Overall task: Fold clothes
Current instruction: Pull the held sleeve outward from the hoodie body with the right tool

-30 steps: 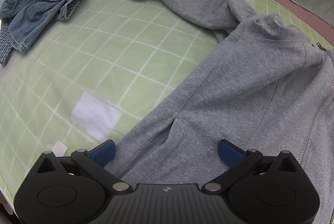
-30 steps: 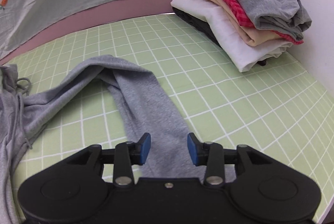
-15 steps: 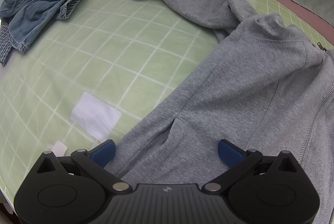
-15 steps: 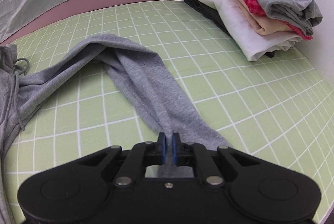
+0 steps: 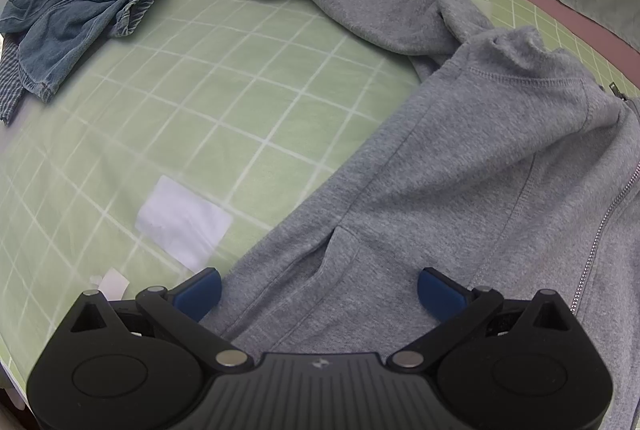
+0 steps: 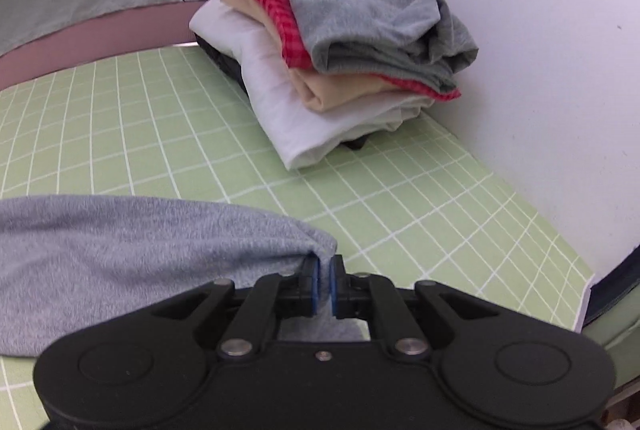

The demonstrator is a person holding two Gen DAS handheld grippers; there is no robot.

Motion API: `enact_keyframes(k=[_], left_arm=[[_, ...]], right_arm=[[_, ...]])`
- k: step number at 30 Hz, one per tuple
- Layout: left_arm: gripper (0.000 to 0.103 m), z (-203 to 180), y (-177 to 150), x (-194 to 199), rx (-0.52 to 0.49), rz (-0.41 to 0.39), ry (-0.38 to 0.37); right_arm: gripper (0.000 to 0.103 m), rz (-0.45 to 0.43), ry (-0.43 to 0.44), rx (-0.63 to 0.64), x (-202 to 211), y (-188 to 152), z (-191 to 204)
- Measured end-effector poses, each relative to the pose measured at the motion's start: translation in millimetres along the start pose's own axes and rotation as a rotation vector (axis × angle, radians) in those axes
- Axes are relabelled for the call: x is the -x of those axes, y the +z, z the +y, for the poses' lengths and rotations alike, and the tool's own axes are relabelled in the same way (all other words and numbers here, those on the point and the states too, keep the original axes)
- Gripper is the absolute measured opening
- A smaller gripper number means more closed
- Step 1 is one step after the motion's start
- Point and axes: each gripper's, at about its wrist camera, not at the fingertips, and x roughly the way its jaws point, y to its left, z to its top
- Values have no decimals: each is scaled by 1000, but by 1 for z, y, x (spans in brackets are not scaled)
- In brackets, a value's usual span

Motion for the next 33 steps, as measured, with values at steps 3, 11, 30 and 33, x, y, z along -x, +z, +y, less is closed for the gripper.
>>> enact_keyframes(k=[3, 11, 30, 33], left_arm=[[103, 0, 1, 0, 0, 4, 0], [103, 1, -1, 0, 1, -2, 0], [103, 1, 1, 1, 6, 7, 2], [103, 1, 0, 1, 9, 3, 3]], right_arm=[[17, 54, -2, -8, -3, -11, 2], [54, 17, -11, -58, 6, -18, 1], [8, -45, -43, 126, -1, -10, -11], [10, -155, -122, 96, 7, 9, -35]])
